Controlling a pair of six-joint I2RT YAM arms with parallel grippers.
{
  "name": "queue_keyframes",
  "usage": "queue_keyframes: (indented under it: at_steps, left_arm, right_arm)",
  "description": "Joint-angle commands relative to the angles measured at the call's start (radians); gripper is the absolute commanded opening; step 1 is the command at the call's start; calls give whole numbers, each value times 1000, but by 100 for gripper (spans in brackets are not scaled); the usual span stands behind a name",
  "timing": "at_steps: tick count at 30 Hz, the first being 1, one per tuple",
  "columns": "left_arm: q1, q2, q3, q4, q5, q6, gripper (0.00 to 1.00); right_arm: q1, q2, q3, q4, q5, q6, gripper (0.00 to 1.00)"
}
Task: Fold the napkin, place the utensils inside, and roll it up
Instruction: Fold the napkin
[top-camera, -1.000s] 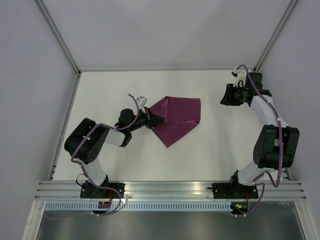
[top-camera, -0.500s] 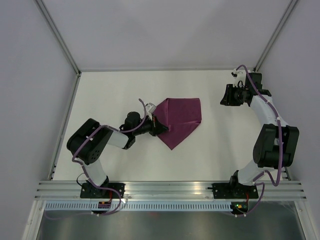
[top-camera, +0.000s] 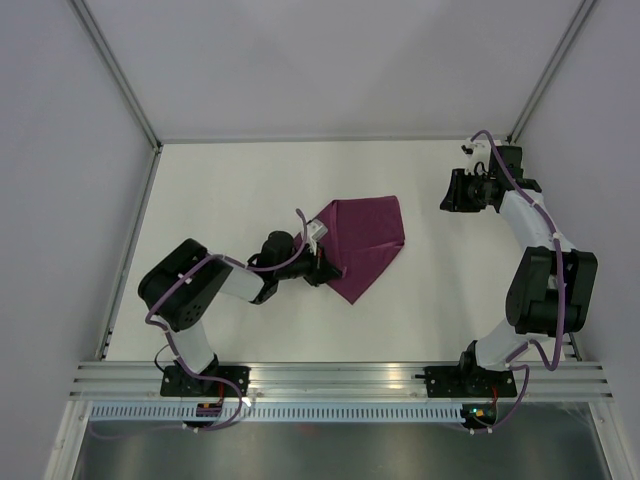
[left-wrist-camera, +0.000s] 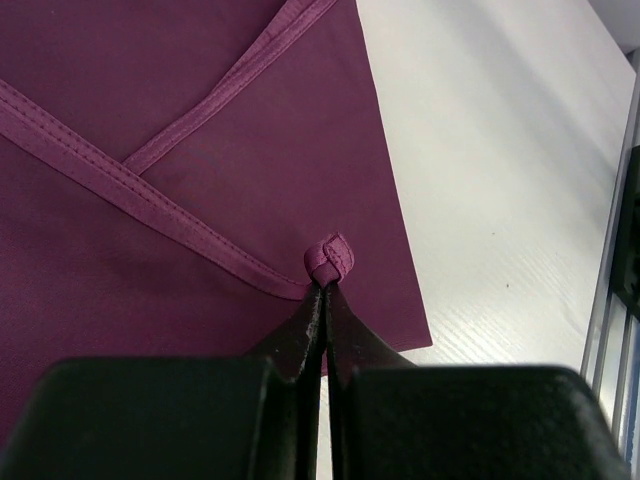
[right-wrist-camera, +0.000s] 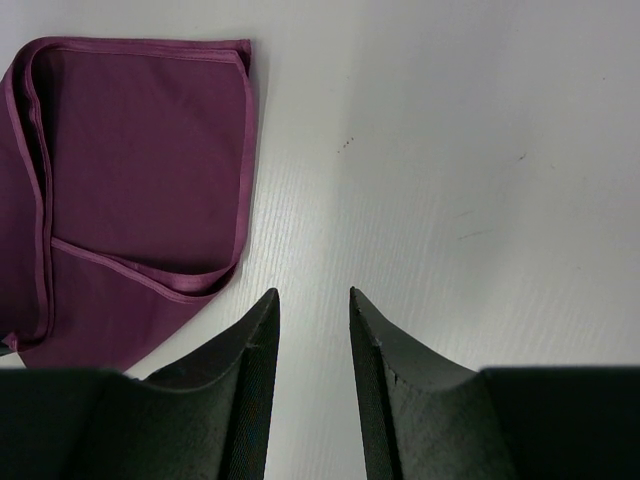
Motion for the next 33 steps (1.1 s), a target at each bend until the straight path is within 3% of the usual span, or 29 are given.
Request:
queue_keyframes:
  at_steps: [1, 11, 24, 33]
  left_arm:
    - [-18, 7, 4, -24, -26, 91, 3]
    - [-57, -11, 6, -61, -61, 117, 13]
    - [-72, -41, 32, -81, -80, 106, 42]
    - [-78, -103, 46, -54, -66, 71, 48]
  right_arm:
    - [7, 13, 7, 1, 13, -6, 40]
    - [17, 18, 7, 3, 21, -7, 40]
    - [22, 13, 7, 1, 24, -12, 40]
    - [30, 1, 7, -2, 26, -17, 40]
